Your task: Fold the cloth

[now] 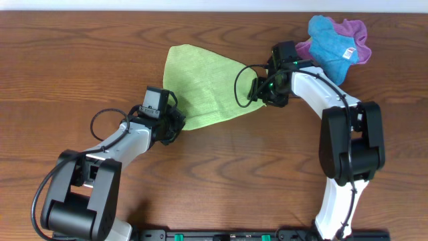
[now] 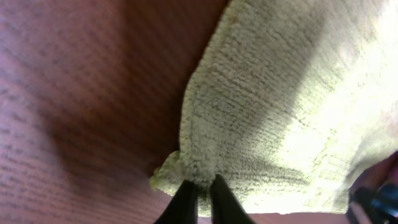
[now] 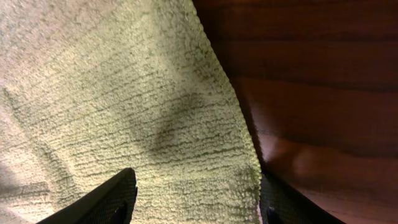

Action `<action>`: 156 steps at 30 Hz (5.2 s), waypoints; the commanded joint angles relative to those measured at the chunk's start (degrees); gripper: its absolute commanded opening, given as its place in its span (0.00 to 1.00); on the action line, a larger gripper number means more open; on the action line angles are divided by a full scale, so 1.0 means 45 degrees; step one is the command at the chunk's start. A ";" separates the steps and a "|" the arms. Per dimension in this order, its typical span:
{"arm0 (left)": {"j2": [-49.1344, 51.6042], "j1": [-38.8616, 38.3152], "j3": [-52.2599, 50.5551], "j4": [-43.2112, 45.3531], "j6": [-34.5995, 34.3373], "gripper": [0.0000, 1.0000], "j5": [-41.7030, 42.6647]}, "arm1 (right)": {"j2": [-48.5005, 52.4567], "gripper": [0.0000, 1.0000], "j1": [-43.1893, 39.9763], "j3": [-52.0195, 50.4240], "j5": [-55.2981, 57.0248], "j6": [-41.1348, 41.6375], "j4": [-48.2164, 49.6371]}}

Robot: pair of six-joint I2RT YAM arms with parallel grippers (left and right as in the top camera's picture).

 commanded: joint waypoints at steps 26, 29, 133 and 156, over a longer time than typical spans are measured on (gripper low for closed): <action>0.0087 0.0588 -0.0112 -0.1472 0.1603 0.95 0.1865 | 0.0437 0.01 0.0126 -0.0282 0.0053 0.0277 -0.0112; 0.0087 0.0835 -0.0117 -0.2322 0.2016 0.95 0.1768 | 0.0432 0.01 0.0126 -0.0282 -0.0049 0.0374 -0.0194; 0.1588 0.2526 0.5158 -0.7499 0.8728 0.06 0.4862 | -0.3274 0.01 0.1127 -0.0262 -0.1297 0.0607 -0.1953; 0.2759 0.2535 0.8092 -0.0962 0.6523 0.06 0.2846 | -0.2191 0.01 0.0311 0.0486 -0.0010 0.2900 0.6052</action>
